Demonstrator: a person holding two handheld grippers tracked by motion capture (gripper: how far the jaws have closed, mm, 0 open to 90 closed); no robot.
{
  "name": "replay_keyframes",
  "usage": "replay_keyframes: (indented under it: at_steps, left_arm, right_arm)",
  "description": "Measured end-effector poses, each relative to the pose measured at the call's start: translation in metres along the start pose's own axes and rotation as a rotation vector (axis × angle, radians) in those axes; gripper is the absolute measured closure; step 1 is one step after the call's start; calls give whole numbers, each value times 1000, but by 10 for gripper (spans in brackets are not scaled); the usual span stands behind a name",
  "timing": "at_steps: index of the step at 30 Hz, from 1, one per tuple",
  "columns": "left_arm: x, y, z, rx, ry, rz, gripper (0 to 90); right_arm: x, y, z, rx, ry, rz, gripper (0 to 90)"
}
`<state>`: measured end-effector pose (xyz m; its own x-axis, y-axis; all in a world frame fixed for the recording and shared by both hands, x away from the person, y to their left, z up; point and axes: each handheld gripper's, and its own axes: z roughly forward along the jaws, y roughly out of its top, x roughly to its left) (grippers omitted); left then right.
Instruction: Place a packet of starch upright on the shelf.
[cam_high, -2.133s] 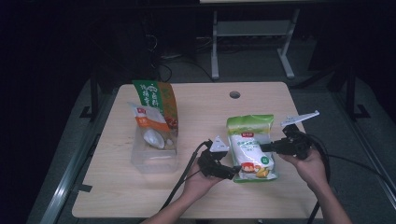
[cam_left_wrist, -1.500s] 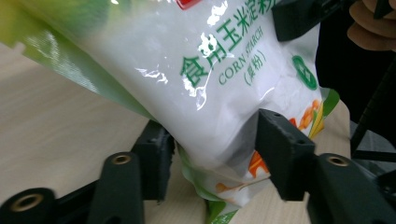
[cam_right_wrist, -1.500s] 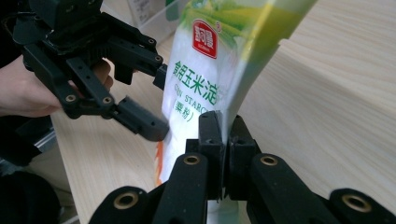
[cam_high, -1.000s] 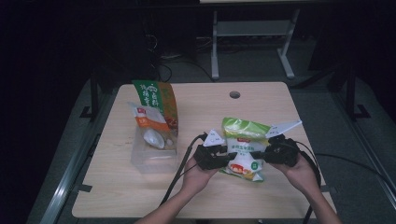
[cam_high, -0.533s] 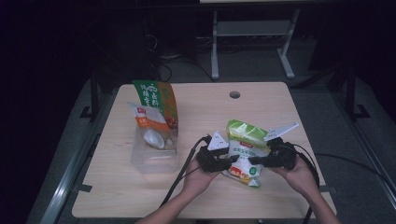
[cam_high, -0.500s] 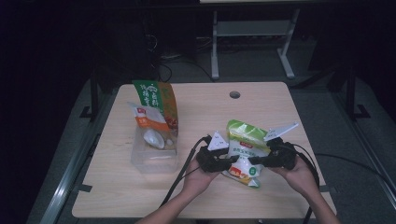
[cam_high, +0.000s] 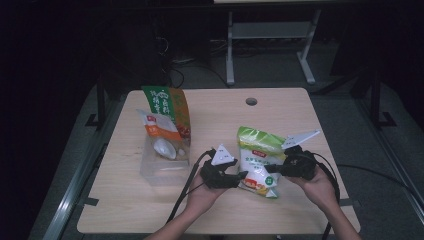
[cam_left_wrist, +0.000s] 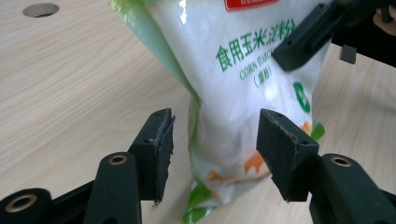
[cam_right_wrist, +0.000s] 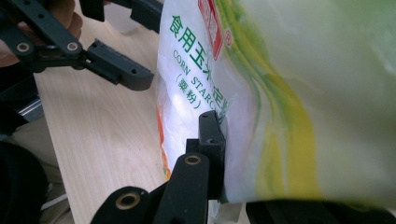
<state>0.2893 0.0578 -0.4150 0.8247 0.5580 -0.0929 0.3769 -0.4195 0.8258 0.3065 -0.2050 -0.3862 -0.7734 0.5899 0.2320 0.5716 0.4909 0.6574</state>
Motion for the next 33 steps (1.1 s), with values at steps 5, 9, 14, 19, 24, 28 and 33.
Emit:
replay_keyframes:
  at_steps: [5,9,14,19,24,28,33]
  left_arm:
    - [-2,-5,-9,-3,3,12,426]
    - [-4,-7,-13,-14,4,13,415]
    - [-8,-13,-21,-19,-11,15,405]
    - [-11,-18,-26,-22,-17,25,396]
    - [-13,-22,-29,-29,-24,27,388]
    - [-16,-25,-32,-33,-30,31,383]
    - [-18,-30,-34,-28,-35,38,378]
  right_arm:
    - [3,8,0,2,-9,-17,879]
    - [4,12,-1,-4,-15,-28,880]
    - [5,17,-3,-14,-30,-33,880]
    - [7,23,-4,-15,-37,-33,881]
    - [10,30,-4,-15,-44,-38,881]
    - [10,35,-5,-18,-45,-41,881]
    - [11,40,-5,-18,-43,-45,881]
